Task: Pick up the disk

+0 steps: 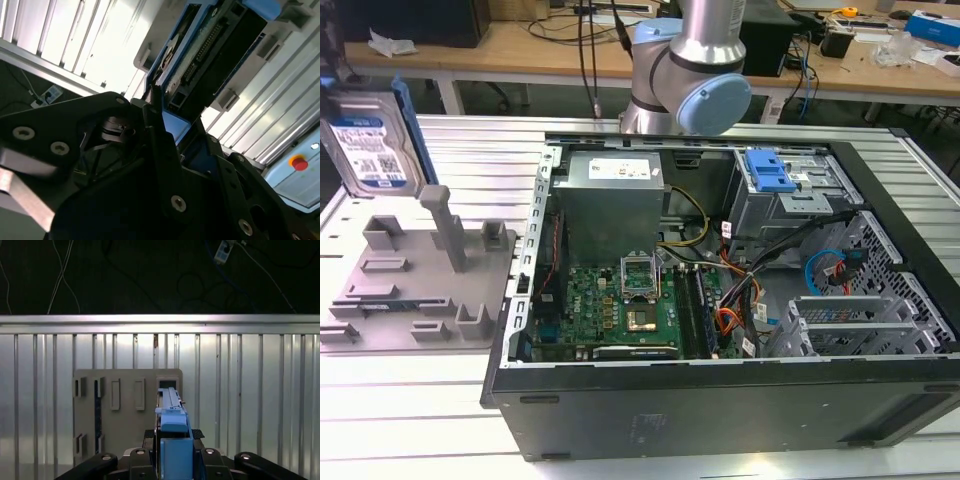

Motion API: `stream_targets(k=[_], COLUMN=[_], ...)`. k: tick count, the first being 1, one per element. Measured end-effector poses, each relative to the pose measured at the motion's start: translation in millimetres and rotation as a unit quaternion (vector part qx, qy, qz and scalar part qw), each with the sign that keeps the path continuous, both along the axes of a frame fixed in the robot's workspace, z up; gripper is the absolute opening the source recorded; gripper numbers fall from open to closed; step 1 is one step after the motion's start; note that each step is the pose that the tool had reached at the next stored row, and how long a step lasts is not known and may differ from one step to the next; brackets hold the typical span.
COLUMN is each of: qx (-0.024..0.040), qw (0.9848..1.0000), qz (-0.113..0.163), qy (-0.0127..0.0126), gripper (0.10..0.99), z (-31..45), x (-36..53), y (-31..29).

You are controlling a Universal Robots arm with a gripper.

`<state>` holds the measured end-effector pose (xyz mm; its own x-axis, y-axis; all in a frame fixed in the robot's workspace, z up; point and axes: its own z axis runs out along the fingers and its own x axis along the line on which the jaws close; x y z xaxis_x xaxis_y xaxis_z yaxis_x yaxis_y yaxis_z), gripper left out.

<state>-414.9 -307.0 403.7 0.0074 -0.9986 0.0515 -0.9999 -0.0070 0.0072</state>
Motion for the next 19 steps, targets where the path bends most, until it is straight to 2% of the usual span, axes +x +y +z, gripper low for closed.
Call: stream_targets(k=[7, 9, 10, 12, 15, 19], qx=[0.0, 0.0001, 0.0001, 0.0002, 0.0006, 0.0017], qw=[1.0, 1.0, 1.0, 1.0, 1.0, 1.0], qz=[0.0, 0.0, 0.0, 0.0, 0.0, 0.0], qy=[0.0, 0.0, 0.0, -0.0001, 0.0, -0.0001], gripper=[0.365, 0.365, 0.365, 0.365, 0.365, 0.365], z=[38.6, 53.9, 58.6, 77.5, 90.3, 92.3], x=[0.0, 0.0, 0.1, 0.1, 0.3, 0.3], y=[0.0, -0.1, -0.1, -0.2, -0.3, -0.4])
